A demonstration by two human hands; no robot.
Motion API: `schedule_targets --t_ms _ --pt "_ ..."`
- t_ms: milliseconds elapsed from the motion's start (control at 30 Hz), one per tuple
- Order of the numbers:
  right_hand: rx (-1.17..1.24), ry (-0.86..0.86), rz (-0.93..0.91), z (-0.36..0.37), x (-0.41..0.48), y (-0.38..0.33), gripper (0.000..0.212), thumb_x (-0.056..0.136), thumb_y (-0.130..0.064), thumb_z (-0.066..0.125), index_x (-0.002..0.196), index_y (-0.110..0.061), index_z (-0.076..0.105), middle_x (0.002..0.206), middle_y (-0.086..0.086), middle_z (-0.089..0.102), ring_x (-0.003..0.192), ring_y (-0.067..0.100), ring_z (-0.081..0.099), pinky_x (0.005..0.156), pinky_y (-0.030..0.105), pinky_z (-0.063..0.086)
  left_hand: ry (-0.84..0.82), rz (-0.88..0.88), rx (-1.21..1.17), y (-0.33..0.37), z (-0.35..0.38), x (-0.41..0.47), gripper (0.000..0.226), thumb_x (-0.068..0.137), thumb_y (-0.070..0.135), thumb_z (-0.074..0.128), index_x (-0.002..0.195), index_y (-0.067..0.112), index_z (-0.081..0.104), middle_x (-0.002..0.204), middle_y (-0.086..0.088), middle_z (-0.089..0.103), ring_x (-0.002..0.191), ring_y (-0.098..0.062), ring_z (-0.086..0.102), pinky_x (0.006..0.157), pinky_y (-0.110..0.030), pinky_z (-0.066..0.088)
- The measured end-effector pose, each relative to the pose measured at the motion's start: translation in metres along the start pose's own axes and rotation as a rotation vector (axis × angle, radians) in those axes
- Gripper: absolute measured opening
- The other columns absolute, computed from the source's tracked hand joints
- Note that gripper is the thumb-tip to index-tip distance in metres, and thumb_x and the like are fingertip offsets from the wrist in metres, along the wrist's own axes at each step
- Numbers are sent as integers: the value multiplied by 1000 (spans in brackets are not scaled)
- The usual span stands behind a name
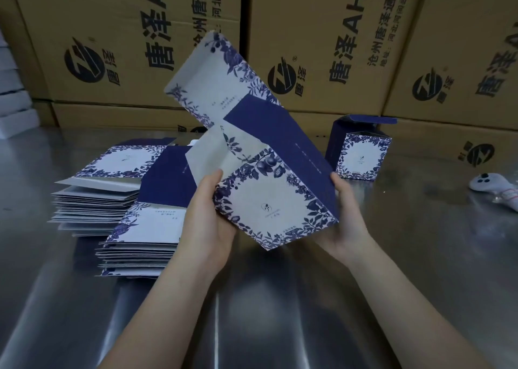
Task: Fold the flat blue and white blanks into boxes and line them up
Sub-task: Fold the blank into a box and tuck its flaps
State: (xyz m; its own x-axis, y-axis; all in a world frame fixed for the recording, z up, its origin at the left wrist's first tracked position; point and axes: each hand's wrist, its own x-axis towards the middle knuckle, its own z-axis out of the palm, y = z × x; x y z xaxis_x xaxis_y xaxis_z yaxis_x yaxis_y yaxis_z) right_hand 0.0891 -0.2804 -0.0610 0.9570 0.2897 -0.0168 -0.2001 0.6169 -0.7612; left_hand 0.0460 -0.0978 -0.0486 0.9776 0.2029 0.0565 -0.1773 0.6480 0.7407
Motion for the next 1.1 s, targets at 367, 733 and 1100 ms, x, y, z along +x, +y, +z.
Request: schedule_targets --t_ms 367,733,1100 --pt "-872 284 -1216 27 -22 1 10 88 -12 54 93 -18 60 85 -15 59 78 7 56 70 19 46 145 436 597 -19 1 -11 31 107 36 37 138 39 40 109 52 45 101 39 37 83 10 28" --pt "-1276 -12 -1248 61 -40 38 26 87 -7 49 103 -1 68 110 7 68 109 16 63 93 34 51 8 417 674 -34 -2 -14 63 102 4 44 148 46 30 150 4 48 139 -11 44 117 -43 35" --pt "-1232 253 -814 69 -31 29 40 88 -12 43 126 -20 52 122 -8 52 110 -5 43 92 1 27 94 379 588 -47 10 -28 57 100 13 45 147 46 39 145 28 47 135 9 40 118 -34 33"
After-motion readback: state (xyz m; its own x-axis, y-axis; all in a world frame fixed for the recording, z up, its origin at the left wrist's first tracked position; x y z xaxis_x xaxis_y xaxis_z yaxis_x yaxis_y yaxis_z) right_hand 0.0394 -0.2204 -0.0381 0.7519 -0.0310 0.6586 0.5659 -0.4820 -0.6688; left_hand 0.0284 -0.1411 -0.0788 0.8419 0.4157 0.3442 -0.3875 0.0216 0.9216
